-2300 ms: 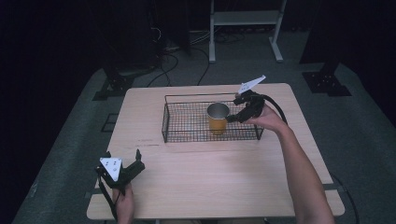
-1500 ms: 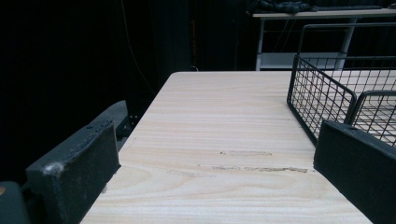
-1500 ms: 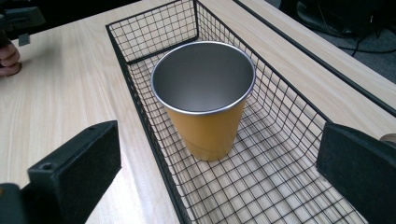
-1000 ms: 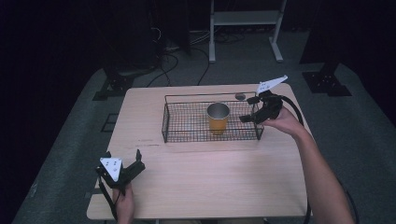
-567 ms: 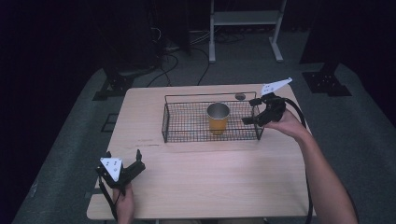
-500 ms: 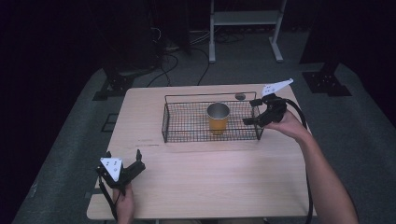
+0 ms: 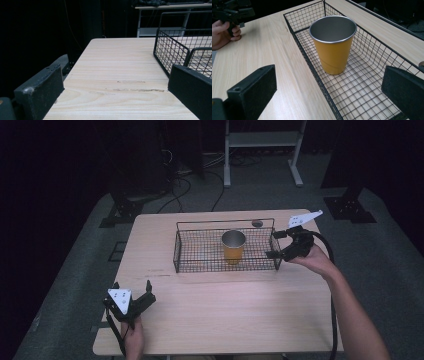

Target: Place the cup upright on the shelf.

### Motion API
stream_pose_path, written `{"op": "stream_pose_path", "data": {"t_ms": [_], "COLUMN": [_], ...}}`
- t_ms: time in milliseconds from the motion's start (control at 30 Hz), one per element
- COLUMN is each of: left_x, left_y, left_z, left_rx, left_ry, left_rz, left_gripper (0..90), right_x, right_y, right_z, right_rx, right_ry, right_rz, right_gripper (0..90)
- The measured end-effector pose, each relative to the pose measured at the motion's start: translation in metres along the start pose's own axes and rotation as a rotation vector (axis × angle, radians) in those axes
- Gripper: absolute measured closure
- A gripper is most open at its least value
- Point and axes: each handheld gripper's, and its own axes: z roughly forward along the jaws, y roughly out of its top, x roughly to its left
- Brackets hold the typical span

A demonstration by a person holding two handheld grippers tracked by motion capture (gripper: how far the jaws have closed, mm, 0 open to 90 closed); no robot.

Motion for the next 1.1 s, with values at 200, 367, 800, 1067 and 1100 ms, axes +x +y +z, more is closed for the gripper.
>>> {"op": "stream_pose_path", "data": {"t_ms": [200,367,800,1067,1100], "left_x": [0.0,0.0,0.0,0.0,0.0], "left_y": [0.0,0.0,0.0,0.0,0.0], "left_z": [0.0,0.0,0.0,0.0,0.0], "left_rx": [0.0,0.0,0.002,0.002,0.001], "left_ry": [0.0,-0.001,0.0,-0.001,0.0], "left_rz": [0.001,0.002,0.002,0.003,0.003], "left_gripper": [0.0,0.0,0.0,0.0,0.0], "right_x": [0.002,0.005,0.015,0.02,0.021], "right_y": [-0.007,-0.013,-0.028,-0.039,-0.04], "right_z": [-0.005,-0.01,-0.016,-0.02,-0.02], "right_rx": [-0.001,-0.018,-0.015,-0.02,-0.031], "right_ry": [0.002,0.002,0.011,0.014,0.009], "right_rz": [0.006,0.003,-0.001,0.003,0.001], "right_gripper": [0.0,0.0,0.0,0.0,0.0]}}
